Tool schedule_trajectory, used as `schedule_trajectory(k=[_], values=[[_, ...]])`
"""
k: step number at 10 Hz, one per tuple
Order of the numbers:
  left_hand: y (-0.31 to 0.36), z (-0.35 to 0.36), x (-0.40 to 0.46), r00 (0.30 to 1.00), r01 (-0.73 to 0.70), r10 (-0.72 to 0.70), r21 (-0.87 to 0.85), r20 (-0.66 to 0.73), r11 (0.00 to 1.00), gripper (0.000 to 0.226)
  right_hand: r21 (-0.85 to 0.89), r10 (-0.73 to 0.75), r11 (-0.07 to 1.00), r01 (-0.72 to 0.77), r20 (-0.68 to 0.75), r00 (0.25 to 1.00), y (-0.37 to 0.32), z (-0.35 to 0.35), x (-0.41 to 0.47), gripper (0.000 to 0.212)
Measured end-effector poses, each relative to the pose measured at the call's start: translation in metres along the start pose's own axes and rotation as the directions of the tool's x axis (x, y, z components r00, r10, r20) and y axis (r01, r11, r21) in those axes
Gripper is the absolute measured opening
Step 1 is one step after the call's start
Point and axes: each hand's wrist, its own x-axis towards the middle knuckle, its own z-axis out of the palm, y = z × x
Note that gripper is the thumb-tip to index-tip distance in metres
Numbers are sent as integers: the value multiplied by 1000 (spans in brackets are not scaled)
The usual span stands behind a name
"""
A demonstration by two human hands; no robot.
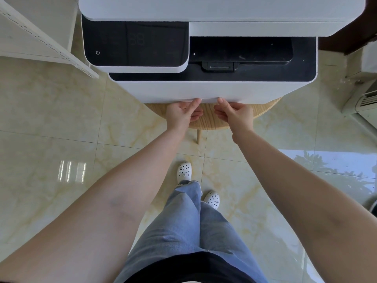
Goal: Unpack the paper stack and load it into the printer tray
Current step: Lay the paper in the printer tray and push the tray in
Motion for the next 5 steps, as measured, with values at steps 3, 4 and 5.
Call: schedule_trajectory(k=[3,4,5], values=[[2,0,-5,1000,8,-7,28,-12,1000,34,-44,-16,999,16,-14,1000,-1,0,-3,26],[6,1,-8,1000,27,-27,18,11,999,30,-69,-16,997,16,9,1000,-2,-1,-4,30],[12,2,-16,992,95,-100,62,77,994,37,-116,47,992,-41,57,997,-7,-2,-9,31]])
